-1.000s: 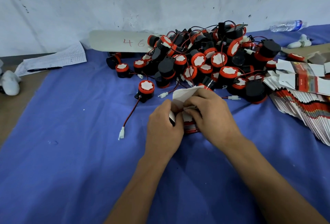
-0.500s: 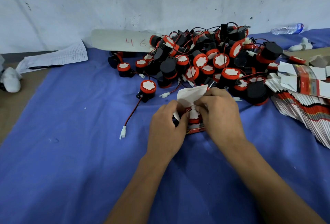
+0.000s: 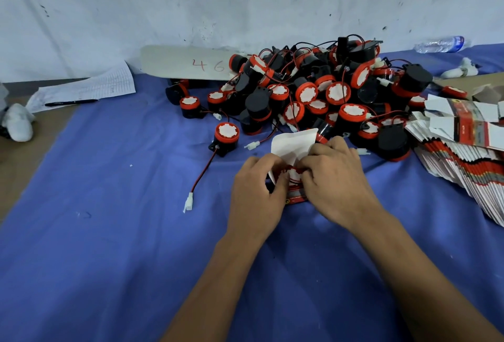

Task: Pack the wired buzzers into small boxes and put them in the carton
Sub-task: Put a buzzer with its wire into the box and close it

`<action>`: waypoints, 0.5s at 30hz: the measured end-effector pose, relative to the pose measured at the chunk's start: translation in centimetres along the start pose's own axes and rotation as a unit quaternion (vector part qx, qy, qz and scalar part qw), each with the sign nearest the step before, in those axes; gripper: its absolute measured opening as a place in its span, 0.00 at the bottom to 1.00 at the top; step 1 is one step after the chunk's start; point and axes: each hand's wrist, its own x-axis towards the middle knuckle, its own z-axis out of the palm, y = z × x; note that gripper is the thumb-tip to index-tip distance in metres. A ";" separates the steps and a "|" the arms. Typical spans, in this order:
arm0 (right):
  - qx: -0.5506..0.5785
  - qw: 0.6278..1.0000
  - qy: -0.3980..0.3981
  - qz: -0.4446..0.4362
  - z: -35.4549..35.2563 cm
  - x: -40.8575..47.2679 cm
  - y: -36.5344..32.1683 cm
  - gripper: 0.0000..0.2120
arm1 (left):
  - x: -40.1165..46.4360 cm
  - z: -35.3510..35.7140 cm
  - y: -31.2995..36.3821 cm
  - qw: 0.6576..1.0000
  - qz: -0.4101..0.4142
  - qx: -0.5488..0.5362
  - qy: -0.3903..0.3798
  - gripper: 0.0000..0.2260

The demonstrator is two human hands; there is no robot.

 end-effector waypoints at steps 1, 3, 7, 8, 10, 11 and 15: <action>0.014 1.000 0.001 0.002 0.0 0.0 -0.1 0.26 | 0.0 -0.1 0.0 1.000 0.000 -0.001 0.003 0.03; 0.018 1.000 0.012 0.000 0.0 -0.1 -0.2 0.30 | 0.0 -0.1 -0.1 1.000 0.001 -0.004 0.008 0.02; 0.019 0.999 0.023 -0.024 0.3 -0.2 -0.2 0.28 | -0.1 -0.2 -0.2 1.000 0.013 -0.001 0.021 0.07; 0.026 0.999 0.028 -0.024 0.3 -0.2 -0.1 0.25 | -0.1 -0.2 -0.2 1.000 0.014 0.000 0.023 0.09; 0.043 0.999 0.030 -0.015 0.5 -0.1 0.0 0.21 | -0.1 -0.2 -0.1 1.000 0.020 0.008 0.022 0.10; 0.048 0.998 0.026 -0.011 0.6 0.0 0.1 0.21 | -0.1 -0.2 0.0 0.999 0.029 0.018 0.019 0.09; 0.021 1.000 0.001 -0.015 0.7 0.3 0.1 0.21 | -0.1 -0.4 0.3 0.995 0.071 0.074 0.002 0.08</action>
